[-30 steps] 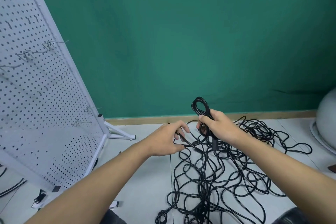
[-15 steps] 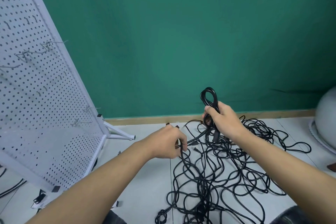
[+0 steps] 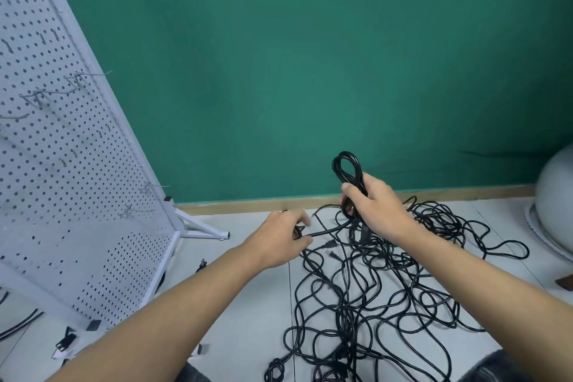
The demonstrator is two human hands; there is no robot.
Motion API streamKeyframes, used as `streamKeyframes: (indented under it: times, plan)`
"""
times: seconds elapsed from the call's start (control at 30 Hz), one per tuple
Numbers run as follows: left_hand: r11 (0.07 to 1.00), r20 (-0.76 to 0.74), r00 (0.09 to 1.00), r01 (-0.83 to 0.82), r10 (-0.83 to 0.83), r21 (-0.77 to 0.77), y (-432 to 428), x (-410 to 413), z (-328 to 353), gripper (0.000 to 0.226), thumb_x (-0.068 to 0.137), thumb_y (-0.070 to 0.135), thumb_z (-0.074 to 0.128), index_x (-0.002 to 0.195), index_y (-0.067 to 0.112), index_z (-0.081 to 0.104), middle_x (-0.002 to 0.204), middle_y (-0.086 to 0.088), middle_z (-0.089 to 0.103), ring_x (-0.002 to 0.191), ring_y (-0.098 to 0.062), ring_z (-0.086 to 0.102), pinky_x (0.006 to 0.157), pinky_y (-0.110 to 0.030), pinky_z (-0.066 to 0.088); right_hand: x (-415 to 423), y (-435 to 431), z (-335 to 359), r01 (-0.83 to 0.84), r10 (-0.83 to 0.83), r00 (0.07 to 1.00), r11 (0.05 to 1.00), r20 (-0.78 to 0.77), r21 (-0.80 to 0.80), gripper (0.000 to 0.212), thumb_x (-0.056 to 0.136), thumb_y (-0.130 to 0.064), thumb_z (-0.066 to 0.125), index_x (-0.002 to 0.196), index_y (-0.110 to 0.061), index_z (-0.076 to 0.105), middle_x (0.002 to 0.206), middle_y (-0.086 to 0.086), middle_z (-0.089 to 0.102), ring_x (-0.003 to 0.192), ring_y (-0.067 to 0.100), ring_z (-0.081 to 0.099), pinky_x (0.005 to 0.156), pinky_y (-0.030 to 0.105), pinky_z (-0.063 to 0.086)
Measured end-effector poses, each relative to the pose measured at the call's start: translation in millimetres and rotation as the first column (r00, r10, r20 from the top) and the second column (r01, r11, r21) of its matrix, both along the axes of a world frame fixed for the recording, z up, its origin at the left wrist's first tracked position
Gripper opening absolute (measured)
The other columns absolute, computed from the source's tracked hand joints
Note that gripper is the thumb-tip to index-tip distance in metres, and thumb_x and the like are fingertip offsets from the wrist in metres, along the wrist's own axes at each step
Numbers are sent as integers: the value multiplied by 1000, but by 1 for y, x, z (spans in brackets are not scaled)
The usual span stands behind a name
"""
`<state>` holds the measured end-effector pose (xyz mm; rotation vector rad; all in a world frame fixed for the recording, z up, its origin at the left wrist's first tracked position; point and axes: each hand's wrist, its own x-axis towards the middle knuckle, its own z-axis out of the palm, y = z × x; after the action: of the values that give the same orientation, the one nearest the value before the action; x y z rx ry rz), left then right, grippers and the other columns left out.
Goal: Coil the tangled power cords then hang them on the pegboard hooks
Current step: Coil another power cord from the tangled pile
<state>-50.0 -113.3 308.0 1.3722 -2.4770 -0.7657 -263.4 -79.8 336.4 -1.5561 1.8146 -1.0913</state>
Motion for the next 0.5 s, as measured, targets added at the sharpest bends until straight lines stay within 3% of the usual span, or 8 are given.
streamKeyframes:
  times: [0.07, 0.13, 0.27, 0.33, 0.4, 0.5]
  plan:
    - [1000, 11, 1000, 11, -11, 6, -1, 0, -2, 21, 94, 19, 64, 112, 19, 75, 76, 13, 59, 72, -9, 58, 58, -8, 36, 0, 0, 1, 0, 0, 1000, 1000, 3, 4, 25, 105, -29, 55, 89, -13, 65, 71, -8, 72, 68, 9, 66, 66, 24, 47]
    - [999, 20, 999, 26, -26, 22, -2, 2, 0, 36, 88, 8, 61, 120, 18, 73, 80, 12, 58, 70, -3, 54, 59, -5, 36, -1, 0, 0, 8, -7, 1000, 1000, -4, 11, 25, 105, -29, 54, 89, -14, 65, 73, -7, 73, 70, 11, 66, 66, 25, 46]
    - [992, 165, 978, 126, -125, 4, -2, 7, 0, 59, 80, 4, 64, 132, 29, 50, 114, 7, 42, 110, -15, 41, 85, -24, 36, -5, -2, 0, 43, -43, 999, 999, 19, 1, 25, 105, -29, 54, 90, -13, 65, 78, -5, 75, 76, 15, 69, 74, 31, 51]
    - [992, 125, 984, 120, -123, 36, -2, 7, -2, 45, 87, 18, 71, 124, 33, 49, 116, 7, 41, 114, -15, 42, 88, -29, 36, -6, -3, -1, 40, -40, 999, 999, 27, 9, 25, 105, -29, 54, 89, -13, 65, 76, -6, 75, 73, 14, 68, 75, 32, 52]
    - [996, -18, 996, 86, -85, 22, -3, 6, -4, 18, 97, 39, 67, 110, 34, 56, 107, 6, 48, 103, -10, 48, 84, -30, 36, -7, -4, -4, 10, -11, 1000, 999, 14, 35, 25, 104, -29, 54, 88, -14, 66, 76, -4, 75, 73, 16, 69, 79, 38, 55]
    - [992, -159, 984, 66, -83, -110, -8, 6, -5, 10, 103, 30, 61, 102, 23, 68, 92, 9, 52, 85, 0, 49, 78, -24, 35, -9, -4, -4, -38, 38, 999, 993, 2, 109, 26, 103, -30, 54, 88, -14, 68, 79, -3, 75, 76, 19, 70, 86, 44, 56]
